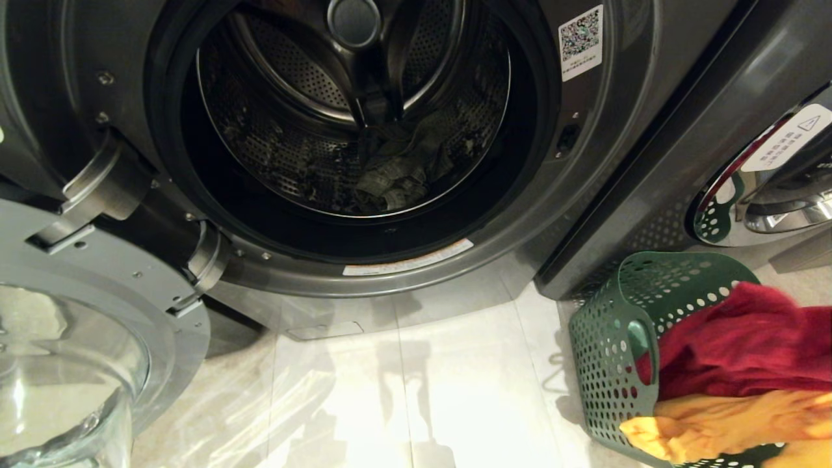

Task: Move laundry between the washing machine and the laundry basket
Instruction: Pick a cloth and place it into the basket

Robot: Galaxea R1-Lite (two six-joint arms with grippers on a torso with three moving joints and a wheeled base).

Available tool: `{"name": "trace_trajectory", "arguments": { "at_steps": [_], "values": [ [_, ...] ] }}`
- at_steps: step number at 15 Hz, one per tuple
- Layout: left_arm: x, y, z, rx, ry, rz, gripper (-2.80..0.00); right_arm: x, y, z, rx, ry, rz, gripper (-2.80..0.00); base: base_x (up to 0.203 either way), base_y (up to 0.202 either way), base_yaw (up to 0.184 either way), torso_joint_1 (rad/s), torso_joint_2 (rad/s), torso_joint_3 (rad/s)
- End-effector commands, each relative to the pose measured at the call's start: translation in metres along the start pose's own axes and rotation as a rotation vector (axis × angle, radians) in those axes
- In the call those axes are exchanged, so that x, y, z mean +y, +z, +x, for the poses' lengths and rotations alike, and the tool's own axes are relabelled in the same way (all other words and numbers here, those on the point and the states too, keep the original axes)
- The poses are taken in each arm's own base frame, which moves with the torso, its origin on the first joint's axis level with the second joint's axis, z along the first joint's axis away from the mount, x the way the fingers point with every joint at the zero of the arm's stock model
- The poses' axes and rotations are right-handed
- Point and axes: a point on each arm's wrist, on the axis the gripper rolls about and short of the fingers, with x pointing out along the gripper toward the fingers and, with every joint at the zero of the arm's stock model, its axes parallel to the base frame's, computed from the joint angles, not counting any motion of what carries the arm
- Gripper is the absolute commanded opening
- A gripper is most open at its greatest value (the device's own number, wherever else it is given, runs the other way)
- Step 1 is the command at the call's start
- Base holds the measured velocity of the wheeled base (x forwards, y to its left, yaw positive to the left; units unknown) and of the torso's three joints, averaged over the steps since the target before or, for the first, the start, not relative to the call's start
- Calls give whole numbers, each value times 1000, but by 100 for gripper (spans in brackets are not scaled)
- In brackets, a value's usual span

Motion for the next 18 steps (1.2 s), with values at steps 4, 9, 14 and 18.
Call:
{"name": "trace_trajectory", "arguments": {
  "at_steps": [4,9,14,18],
  "values": [
    [0,-1,0,4,-1,1,-280,8,-1,36,87,-13,-8,0,0,0,0,0,0,0],
    [0,-2,0,7,-2,5,-280,7,6,21,28,287,-51,-280,0,0,0,0,0,0],
    [0,-2,0,5,-1,2,-280,9,6,19,-6,405,-185,-280,0,0,0,0,0,0],
    [0,-1,0,5,-1,2,-280,9,8,17,-32,422,-248,-280,0,0,0,0,0,0]
  ]
}}
